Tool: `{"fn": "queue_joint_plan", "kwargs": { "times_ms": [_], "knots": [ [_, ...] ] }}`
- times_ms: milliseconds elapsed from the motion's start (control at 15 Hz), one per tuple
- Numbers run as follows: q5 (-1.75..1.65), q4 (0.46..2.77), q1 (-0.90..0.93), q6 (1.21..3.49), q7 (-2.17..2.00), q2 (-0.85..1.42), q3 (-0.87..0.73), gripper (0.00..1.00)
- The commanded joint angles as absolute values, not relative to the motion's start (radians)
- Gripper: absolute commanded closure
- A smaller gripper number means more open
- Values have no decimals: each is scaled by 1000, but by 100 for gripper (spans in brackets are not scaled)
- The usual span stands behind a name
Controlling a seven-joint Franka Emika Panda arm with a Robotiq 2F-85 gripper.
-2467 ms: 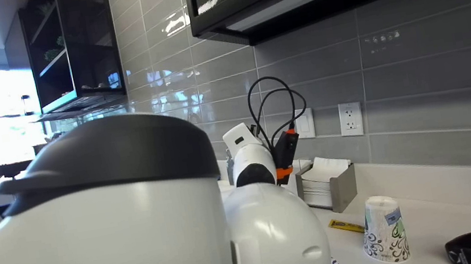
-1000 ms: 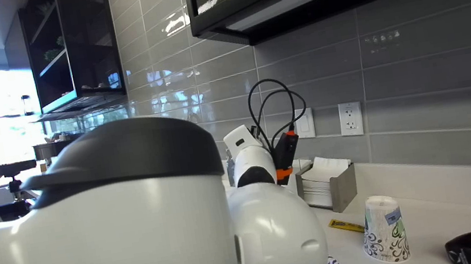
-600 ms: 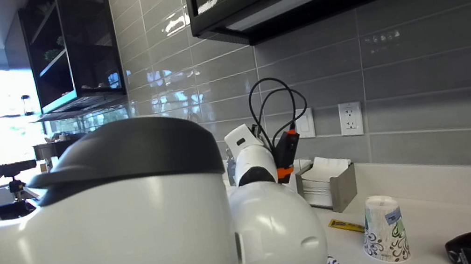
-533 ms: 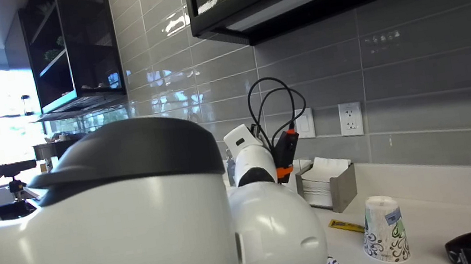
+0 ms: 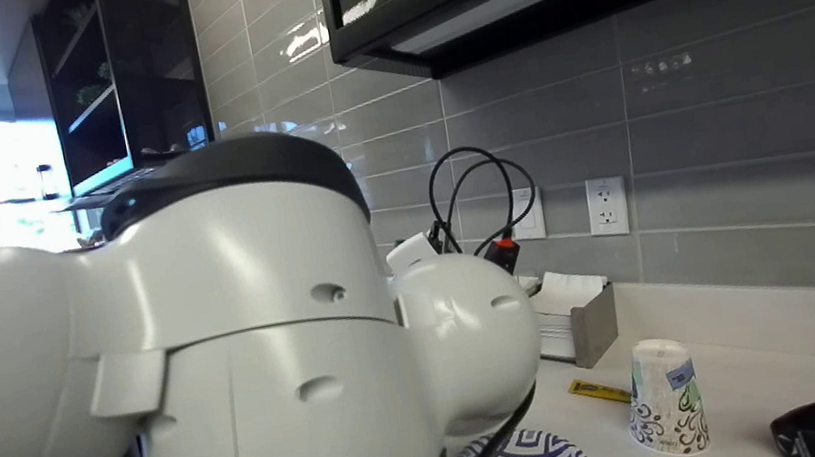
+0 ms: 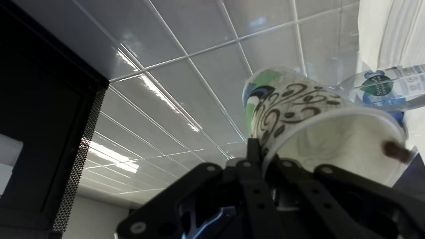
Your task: Pour some contents from the middle cup into the left cup
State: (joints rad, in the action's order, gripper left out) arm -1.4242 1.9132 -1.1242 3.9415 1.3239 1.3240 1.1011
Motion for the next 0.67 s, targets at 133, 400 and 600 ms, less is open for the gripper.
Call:
{"fn": "queue_joint_plan", "kwargs": {
  "times_ms": [133,400,600],
  "knots": [
    [-1416,1858,-1100,3912,1315,1322,1111,99],
    [-1393,1849,-1096,3888,1324,1325,1120,99],
    [-1343,1861,-1097,3860,1333,1308,1145,99]
  ]
}}
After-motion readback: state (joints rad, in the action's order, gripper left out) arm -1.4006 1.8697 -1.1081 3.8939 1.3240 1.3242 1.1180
